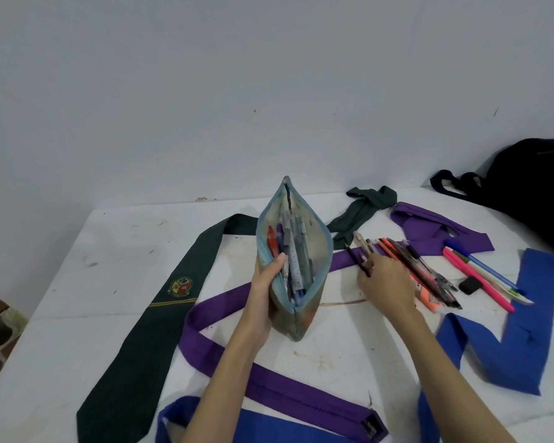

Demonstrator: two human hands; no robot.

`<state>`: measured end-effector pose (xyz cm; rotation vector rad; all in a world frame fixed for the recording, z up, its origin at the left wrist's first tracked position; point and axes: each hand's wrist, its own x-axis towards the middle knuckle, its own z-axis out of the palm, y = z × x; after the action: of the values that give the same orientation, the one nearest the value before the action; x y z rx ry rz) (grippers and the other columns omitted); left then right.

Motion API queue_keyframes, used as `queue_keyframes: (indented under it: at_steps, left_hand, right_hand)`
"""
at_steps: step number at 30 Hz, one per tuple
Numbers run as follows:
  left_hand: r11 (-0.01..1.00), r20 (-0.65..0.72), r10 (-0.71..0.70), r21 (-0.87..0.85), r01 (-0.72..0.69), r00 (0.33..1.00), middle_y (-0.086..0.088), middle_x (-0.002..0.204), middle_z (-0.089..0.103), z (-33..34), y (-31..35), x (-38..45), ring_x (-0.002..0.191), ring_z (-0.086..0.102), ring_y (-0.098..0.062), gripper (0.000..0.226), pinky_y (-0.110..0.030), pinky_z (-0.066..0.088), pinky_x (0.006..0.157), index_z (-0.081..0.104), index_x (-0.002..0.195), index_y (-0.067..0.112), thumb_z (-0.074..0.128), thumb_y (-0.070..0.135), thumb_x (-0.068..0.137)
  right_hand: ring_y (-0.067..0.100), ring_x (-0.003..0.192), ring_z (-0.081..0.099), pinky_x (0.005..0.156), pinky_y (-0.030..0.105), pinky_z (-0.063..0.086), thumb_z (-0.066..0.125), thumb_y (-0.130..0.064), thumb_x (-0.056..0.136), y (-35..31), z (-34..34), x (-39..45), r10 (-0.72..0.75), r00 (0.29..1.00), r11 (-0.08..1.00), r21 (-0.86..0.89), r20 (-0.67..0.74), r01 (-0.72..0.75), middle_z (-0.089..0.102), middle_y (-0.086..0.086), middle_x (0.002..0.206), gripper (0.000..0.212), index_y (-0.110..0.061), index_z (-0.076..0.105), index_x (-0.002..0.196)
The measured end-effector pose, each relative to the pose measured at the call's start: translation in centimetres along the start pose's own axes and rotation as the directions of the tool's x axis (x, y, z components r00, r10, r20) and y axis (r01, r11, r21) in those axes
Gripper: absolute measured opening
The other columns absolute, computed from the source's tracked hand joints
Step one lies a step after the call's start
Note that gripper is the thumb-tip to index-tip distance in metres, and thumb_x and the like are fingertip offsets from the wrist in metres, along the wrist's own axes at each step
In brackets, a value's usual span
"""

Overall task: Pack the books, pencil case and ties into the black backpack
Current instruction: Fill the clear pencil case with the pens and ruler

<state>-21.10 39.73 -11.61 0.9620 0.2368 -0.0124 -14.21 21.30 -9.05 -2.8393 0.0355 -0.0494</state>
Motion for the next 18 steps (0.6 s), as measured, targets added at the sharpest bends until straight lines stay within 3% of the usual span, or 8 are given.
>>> queue_keyframes:
  at_steps: [4, 6, 9, 11, 13, 16, 18]
  left_hand:
    - [0.995, 0.016, 0.071, 0.071, -0.072, 0.997, -0.004, 0.122, 0.064, 2.9, -1.3, 0.1, 0.112, 0.061, -0.022, 0.071, -0.038, 0.051, 0.093, 0.051, 0.132, 0.026, 0.07, 0.043, 0.066]
    - [0.994, -0.004, 0.105, 0.043, -0.105, 0.994, -0.004, 0.121, 0.065, 3.5, -2.0, 0.2, 0.11, 0.062, -0.019, 0.063, -0.034, 0.053, 0.088, 0.052, 0.131, 0.026, 0.066, 0.038, 0.071]
    - [0.996, -0.025, 0.088, -0.033, -0.088, 0.996, -0.006, 0.121, 0.065, 3.1, -2.3, 0.5, 0.11, 0.062, -0.022, 0.065, -0.035, 0.054, 0.087, 0.052, 0.133, 0.023, 0.065, 0.038, 0.07]
    - [0.996, -0.029, 0.073, -0.056, -0.075, 0.997, -0.006, 0.124, 0.064, 2.8, -2.3, 0.6, 0.113, 0.061, -0.024, 0.074, -0.037, 0.053, 0.089, 0.05, 0.135, 0.023, 0.069, 0.044, 0.066]
    - [0.995, -0.039, 0.059, -0.076, -0.062, 0.997, -0.006, 0.126, 0.063, 2.6, -2.3, 0.7, 0.115, 0.06, -0.024, 0.081, -0.037, 0.053, 0.089, 0.05, 0.135, 0.023, 0.07, 0.048, 0.061]
    - [0.997, -0.043, 0.059, -0.048, -0.061, 0.997, -0.005, 0.123, 0.064, 2.6, -2.4, 0.7, 0.113, 0.061, -0.023, 0.083, -0.035, 0.053, 0.086, 0.05, 0.134, 0.023, 0.069, 0.051, 0.059]
    - [0.998, -0.044, 0.064, -0.025, -0.065, 0.997, -0.006, 0.123, 0.064, 2.7, -2.5, 0.7, 0.113, 0.061, -0.023, 0.081, -0.033, 0.054, 0.085, 0.049, 0.135, 0.023, 0.069, 0.05, 0.061]
  right_hand:
    - [0.021, 0.079, 0.045, 0.064, 0.031, 0.035, 0.051, -0.015, 0.093, 0.0, 0.4, 0.4, -0.008, 0.999, 1.0, 0.009, 0.044, 0.008, 0.054, 0.011, 0.104, 0.014, -0.005, 0.054, 0.102]
    - [0.021, 0.077, 0.05, 0.064, 0.032, 0.039, 0.051, -0.014, 0.094, 0.2, -0.6, 0.6, 0.03, 1.0, 0.979, 0.201, -0.006, -0.028, 0.057, 0.011, 0.099, 0.011, -0.006, 0.054, 0.1]
    - [0.006, 0.069, 0.05, 0.061, 0.017, 0.04, 0.051, -0.012, 0.095, -0.2, -4.3, 0.4, 0.105, 0.964, 0.808, 0.586, -0.242, 0.059, 0.058, 0.007, 0.089, 0.011, -0.003, 0.052, 0.102]
    - [-0.002, 0.064, 0.052, 0.059, 0.008, 0.042, 0.05, -0.01, 0.096, -1.4, -7.1, -0.1, 0.163, 0.878, 0.665, 0.707, -0.45, 0.24, 0.057, 0.002, 0.085, 0.013, -0.004, 0.049, 0.106]
    - [0.0, 0.055, 0.056, 0.057, 0.012, 0.047, 0.05, -0.007, 0.095, -3.1, -9.2, -0.7, 0.186, 0.797, 0.513, 0.749, -0.574, 0.42, 0.055, -0.003, 0.078, 0.017, -0.008, 0.041, 0.11]
    - [0.012, 0.049, 0.059, 0.056, 0.025, 0.054, 0.05, 0.0, 0.093, -5.4, -10.1, -1.6, 0.098, 0.83, 0.362, 0.797, -0.548, 0.484, 0.055, 0.004, 0.072, 0.039, -0.015, 0.032, 0.125]
    - [0.021, 0.054, 0.061, 0.058, 0.029, 0.056, 0.052, 0.002, 0.091, -6.5, -9.5, -2.0, -0.081, 0.88, 0.446, 0.772, -0.468, 0.452, 0.058, 0.006, 0.07, 0.061, -0.02, 0.024, 0.14]
